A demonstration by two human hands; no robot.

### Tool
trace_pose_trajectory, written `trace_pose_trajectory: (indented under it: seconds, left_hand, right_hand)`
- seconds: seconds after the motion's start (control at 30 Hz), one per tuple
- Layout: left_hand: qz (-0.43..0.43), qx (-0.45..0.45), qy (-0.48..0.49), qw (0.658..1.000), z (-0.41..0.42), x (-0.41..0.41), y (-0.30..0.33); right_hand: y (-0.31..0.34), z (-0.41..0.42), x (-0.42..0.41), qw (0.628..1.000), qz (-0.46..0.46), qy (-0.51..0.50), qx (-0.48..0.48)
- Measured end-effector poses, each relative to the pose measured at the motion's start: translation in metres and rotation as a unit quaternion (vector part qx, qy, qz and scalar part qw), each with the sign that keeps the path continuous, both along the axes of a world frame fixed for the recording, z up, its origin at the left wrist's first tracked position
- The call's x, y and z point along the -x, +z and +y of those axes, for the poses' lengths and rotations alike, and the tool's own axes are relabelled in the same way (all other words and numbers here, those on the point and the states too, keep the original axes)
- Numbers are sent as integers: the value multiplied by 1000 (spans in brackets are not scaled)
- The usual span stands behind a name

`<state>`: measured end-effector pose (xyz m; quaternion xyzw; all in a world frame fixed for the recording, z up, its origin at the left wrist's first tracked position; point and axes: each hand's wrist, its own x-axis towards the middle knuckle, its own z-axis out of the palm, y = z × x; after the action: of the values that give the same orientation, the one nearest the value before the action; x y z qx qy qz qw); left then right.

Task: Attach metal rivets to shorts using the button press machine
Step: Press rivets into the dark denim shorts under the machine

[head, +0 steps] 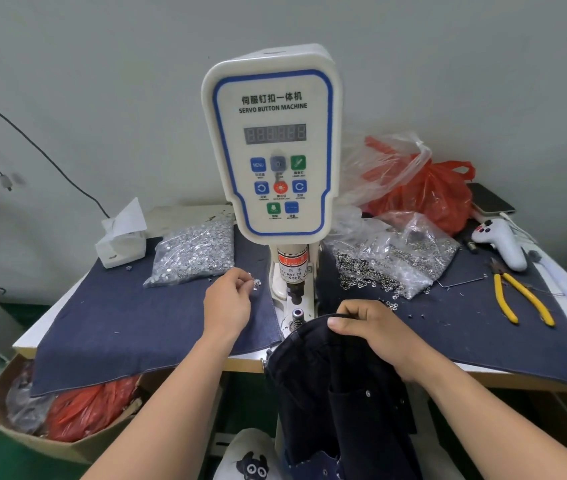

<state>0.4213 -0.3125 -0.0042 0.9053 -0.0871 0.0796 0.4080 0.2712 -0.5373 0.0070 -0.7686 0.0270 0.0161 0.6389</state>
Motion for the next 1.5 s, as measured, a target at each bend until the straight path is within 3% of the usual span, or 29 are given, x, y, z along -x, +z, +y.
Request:
trace_pose_trajectory:
  seconds: [0.13,0.23,0.43,0.67,0.93,1.5]
  left_hand:
    - [38,110,-9,993,2,14,7]
    - [78,228,-58,969,-2,34,12]
    - [151,218,-145,953,-9,61,13]
    - [142,185,-170,957,-5,71,16]
    - [122,181,-192,957,-2,71,16]
    - [172,203,-185,946,-5,73,19]
  right_hand:
    - [0,1,0,1000,-2,0,1]
    - [-1,1,0,1000,-3,-2,-2]
    - [-2,0,0,1000,-4,-3,-1]
    - [-3,0,0,1000,-8,-1,2]
    - [-5,0,-1,1000,-11,2,0]
    - [-6,-1,-1,1000,-15,0,16]
